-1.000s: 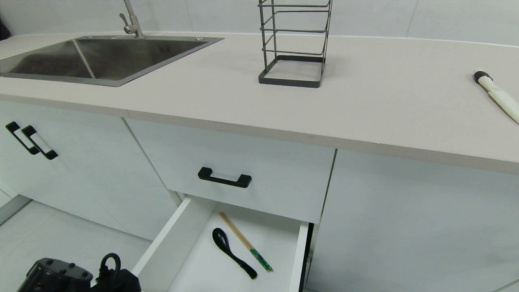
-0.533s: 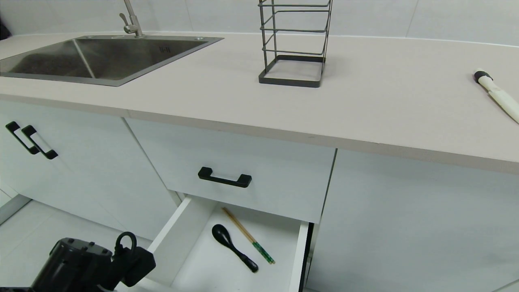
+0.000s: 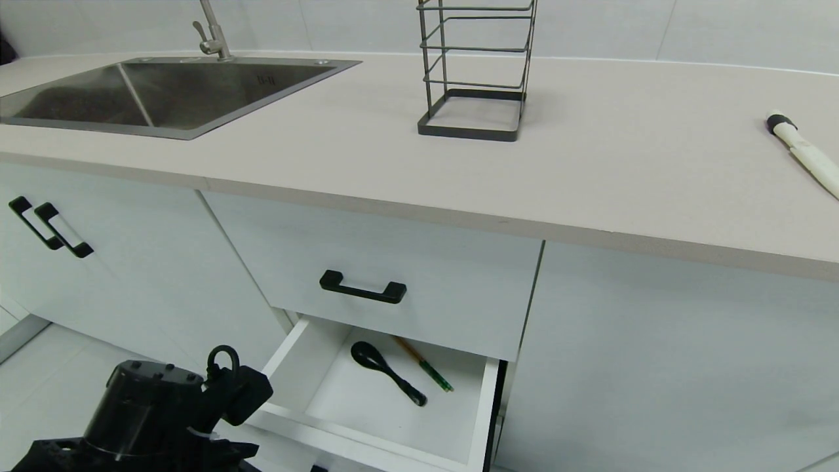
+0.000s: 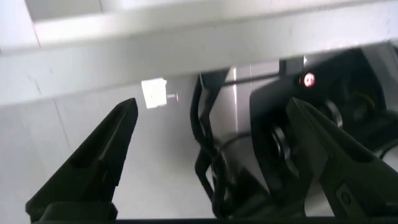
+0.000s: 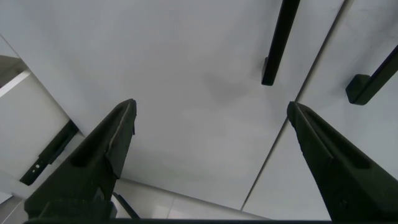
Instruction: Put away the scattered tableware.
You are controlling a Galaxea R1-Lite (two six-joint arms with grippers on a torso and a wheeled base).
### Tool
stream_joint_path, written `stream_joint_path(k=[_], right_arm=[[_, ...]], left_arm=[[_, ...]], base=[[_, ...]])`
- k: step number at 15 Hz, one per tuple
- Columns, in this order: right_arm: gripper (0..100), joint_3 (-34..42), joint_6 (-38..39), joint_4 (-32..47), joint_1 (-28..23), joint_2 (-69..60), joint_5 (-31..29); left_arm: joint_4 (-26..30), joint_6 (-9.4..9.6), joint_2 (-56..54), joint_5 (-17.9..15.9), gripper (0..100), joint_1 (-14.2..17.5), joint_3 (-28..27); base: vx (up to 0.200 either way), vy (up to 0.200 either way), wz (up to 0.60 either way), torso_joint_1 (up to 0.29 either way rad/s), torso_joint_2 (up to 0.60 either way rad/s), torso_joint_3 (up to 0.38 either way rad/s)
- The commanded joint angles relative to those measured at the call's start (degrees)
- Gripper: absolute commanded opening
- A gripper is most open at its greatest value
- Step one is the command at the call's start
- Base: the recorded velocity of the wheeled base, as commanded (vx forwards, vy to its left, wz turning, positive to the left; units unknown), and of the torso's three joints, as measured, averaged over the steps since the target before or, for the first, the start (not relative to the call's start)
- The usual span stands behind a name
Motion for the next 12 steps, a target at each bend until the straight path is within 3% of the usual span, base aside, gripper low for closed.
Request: stream_joint_path(k=[1, 12], right_arm=[[100, 0.0, -0.01, -0.01, 0.0, 0.07, -0.06], [100, 0.0, -0.01, -0.01, 0.0, 0.07, 0.02]], left_arm=[[-2.43, -0.01, 2.59, 0.01, 100, 0.01, 0.14], [-16.75, 0.25, 9.01, 0.01, 100, 0.01, -0.13]], base=[[0.0, 0.0, 0.0, 0.0, 0.0, 0.0], [0.0, 0.0, 0.0, 0.0, 0.0, 0.0]])
